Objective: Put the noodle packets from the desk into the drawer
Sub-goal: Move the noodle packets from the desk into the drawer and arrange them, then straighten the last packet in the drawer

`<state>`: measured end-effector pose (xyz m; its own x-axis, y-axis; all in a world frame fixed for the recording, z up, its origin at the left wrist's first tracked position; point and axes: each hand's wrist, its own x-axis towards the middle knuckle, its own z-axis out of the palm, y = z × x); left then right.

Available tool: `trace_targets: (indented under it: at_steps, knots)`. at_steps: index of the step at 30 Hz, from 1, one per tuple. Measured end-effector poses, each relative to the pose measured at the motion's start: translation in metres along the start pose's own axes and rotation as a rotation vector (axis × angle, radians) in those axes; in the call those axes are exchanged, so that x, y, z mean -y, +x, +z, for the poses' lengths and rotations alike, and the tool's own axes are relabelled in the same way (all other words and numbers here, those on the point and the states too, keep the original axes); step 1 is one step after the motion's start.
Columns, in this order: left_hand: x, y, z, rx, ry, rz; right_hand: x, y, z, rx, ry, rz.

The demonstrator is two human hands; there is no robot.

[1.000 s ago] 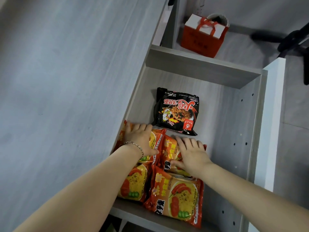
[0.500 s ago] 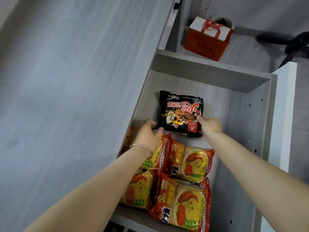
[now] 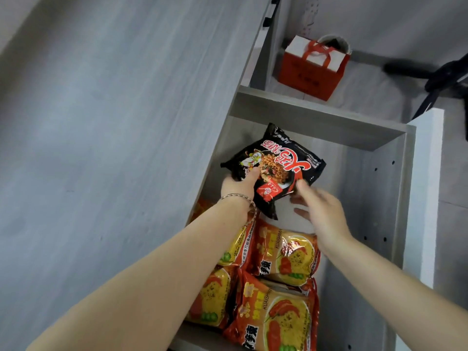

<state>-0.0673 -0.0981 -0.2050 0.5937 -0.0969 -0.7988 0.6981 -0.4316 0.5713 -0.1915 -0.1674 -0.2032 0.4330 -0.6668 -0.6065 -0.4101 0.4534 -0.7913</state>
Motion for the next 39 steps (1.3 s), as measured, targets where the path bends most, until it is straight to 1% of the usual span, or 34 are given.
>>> trace_targets:
  at_steps: [2, 3, 4, 8, 10, 12, 13, 14, 15, 16, 17, 18, 19, 21, 22, 25, 28, 30, 33, 35, 38, 39]
  knots:
    - [-0.005, -0.002, -0.006, 0.011, 0.108, 0.159, -0.003, 0.007, -0.007, -0.110, 0.117, 0.075]
    - [-0.009, -0.003, -0.010, 0.030, 0.162, 0.234, -0.003, 0.011, -0.011, -0.131, 0.158, 0.114]
    - [-0.012, -0.005, -0.013, 0.060, 0.211, 0.296, -0.002, 0.016, -0.013, -0.105, 0.164, 0.136]
    - [-0.019, -0.012, -0.021, 0.187, 0.374, 0.424, 0.001, 0.028, -0.013, 0.166, 0.102, 0.167]
    - [-0.019, -0.014, -0.023, 0.168, 0.535, 0.483, 0.001, 0.030, -0.008, 0.215, 0.088, 0.180]
    - [-0.021, -0.015, -0.026, 0.079, 0.800, 0.550, 0.001, 0.033, -0.002, 0.185, 0.071, 0.162]
    - [-0.021, -0.018, -0.028, 0.031, 0.950, 0.642, 0.001, 0.036, 0.000, 0.148, 0.075, 0.147]
    - [-0.021, -0.021, -0.031, -0.003, 1.078, 0.791, 0.001, 0.039, 0.003, 0.108, 0.083, 0.131]
    - [-0.021, -0.023, -0.035, -0.034, 1.165, 1.001, 0.001, 0.043, 0.006, 0.062, 0.088, 0.117]
    - [-0.022, -0.024, -0.040, -0.077, 1.216, 1.211, 0.000, 0.046, 0.011, 0.015, 0.092, 0.110]
    - [-0.023, -0.022, -0.045, -0.144, 1.231, 1.357, -0.002, 0.050, 0.017, -0.029, 0.095, 0.111]
    - [-0.024, -0.019, -0.050, -0.210, 1.246, 1.409, -0.003, 0.053, 0.025, -0.063, 0.091, 0.115]
    - [-0.026, -0.016, -0.055, -0.242, 1.270, 1.353, -0.005, 0.055, 0.034, -0.079, 0.079, 0.116]
    - [-0.029, -0.009, -0.066, -0.258, 1.297, 1.153, -0.009, 0.056, 0.054, -0.075, 0.034, 0.090]
    - [-0.029, -0.005, -0.070, -0.261, 1.308, 1.106, -0.012, 0.056, 0.064, -0.066, -0.007, 0.071]
    - [-0.029, 0.001, -0.075, -0.250, 1.303, 1.136, -0.025, 0.052, 0.085, -0.057, -0.229, 0.003]
    - [-0.032, 0.001, -0.078, -0.228, 1.226, 1.146, -0.034, 0.056, 0.090, -0.115, -0.422, -0.021]
    - [-0.032, 0.002, -0.079, -0.224, 1.197, 1.160, -0.035, 0.061, 0.092, -0.125, -0.461, 0.039]
    - [-0.031, 0.003, -0.079, -0.228, 1.178, 1.166, -0.035, 0.063, 0.095, -0.101, -0.456, 0.122]
    - [-0.030, 0.004, -0.079, -0.233, 1.175, 1.176, -0.034, 0.063, 0.092, -0.028, -0.491, 0.105]
    - [-0.030, 0.005, -0.078, -0.249, 1.179, 1.196, -0.022, 0.061, 0.077, 0.194, -0.544, 0.115]
    - [-0.029, 0.006, -0.078, -0.256, 1.192, 1.197, -0.017, 0.060, 0.071, 0.245, -0.567, 0.103]
